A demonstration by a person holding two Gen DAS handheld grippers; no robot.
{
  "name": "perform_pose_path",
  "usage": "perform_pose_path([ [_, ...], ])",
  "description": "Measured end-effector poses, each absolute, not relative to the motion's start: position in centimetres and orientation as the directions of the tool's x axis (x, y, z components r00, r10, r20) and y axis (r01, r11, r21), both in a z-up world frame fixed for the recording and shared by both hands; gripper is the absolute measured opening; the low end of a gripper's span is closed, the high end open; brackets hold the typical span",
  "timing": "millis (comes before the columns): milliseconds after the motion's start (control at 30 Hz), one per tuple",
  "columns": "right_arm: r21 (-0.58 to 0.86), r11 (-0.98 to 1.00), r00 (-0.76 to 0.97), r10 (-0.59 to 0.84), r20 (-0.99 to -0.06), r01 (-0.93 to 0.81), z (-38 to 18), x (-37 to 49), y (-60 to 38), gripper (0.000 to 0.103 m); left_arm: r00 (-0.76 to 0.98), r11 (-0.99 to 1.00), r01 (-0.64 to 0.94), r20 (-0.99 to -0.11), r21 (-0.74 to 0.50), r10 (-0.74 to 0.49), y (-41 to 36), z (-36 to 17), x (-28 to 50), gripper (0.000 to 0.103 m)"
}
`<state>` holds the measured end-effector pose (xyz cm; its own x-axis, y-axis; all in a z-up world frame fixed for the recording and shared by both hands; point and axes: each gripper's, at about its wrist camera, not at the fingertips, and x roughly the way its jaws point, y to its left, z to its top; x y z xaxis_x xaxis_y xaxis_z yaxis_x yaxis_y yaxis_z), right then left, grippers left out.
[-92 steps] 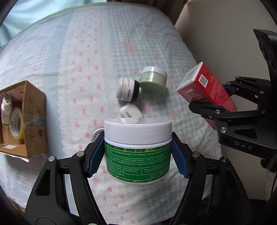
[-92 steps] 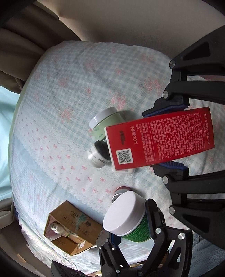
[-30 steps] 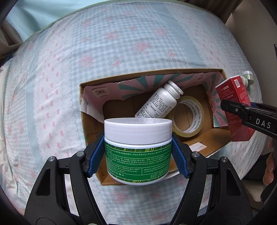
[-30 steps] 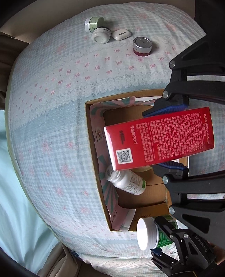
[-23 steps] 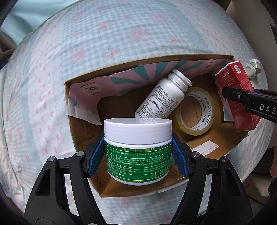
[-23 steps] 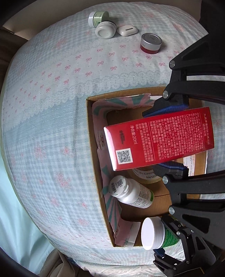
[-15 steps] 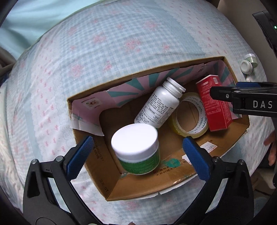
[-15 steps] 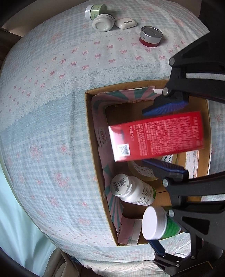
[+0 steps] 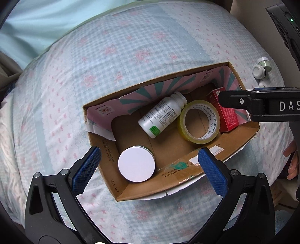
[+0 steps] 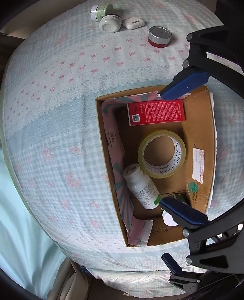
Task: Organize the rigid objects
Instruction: 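Raise both open tools away from the box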
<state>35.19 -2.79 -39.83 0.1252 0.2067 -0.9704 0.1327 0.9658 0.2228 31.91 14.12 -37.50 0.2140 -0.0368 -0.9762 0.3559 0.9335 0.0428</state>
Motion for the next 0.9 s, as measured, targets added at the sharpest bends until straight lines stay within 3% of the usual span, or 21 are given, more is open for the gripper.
perform_pose_path([
  [533, 0.219, 0.974, 0.236, 0.201, -0.951, 0.051, -30.7, 29.8, -1.1, 0.103, 0.373, 0.954, 0.295, -0.926, 0.053, -0.064, 17.4, -28.3, 25.5, 0.103],
  [900, 0.105, 0.988, 0.279, 0.07, -0.958, 0.111, -23.8, 23.6, -5.0, 0.103, 0.455, 0.95, 0.31, -0.882, 0.022, -0.128, 16.5, -21.9, 21.6, 0.103],
])
